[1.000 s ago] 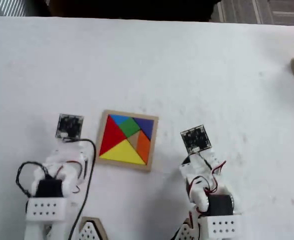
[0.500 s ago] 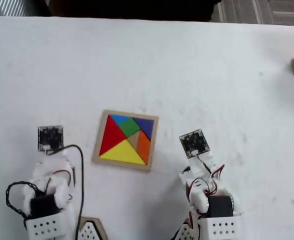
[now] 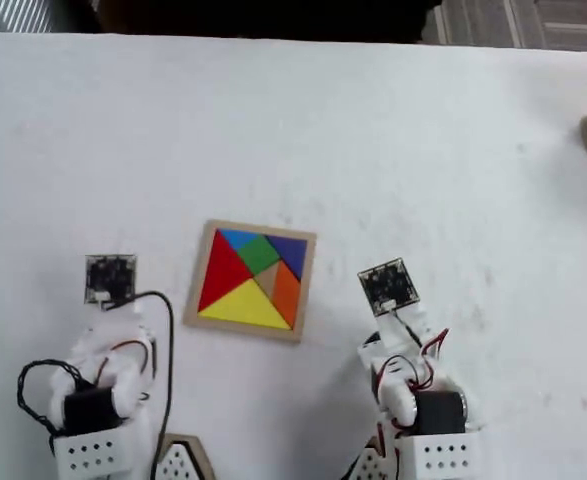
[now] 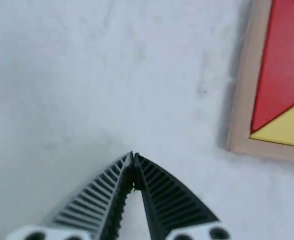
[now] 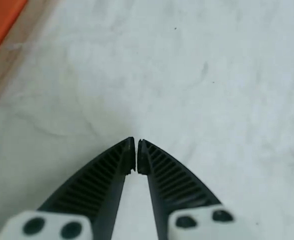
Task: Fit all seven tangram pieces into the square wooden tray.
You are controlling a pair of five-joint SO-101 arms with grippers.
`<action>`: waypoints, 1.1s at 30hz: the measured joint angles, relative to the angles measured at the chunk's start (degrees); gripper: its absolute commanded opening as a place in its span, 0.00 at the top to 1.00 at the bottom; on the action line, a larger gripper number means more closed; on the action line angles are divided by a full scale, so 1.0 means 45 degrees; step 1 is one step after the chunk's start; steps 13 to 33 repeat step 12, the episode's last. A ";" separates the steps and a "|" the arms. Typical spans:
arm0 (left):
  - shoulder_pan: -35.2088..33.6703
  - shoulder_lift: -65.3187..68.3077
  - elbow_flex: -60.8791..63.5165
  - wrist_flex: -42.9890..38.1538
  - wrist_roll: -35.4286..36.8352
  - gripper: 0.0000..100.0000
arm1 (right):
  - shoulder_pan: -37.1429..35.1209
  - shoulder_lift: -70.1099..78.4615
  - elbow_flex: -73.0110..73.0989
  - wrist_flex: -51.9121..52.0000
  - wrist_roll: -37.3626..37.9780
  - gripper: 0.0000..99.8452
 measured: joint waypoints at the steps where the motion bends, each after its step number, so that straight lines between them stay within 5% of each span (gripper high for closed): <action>1: 0.0371 0.0000 0.0000 0.0000 0.0000 0.98 | 0.0000 0.0000 0.0000 0.0000 0.0000 0.98; 8: 0.2129 0.0000 0.0000 0.0000 0.0000 0.98 | 0.0000 0.0000 0.0000 0.0000 0.0000 0.98; 33: 0.2247 0.0000 0.0000 0.0000 0.0000 0.98 | 0.0000 0.0000 0.0000 0.0000 0.0000 0.98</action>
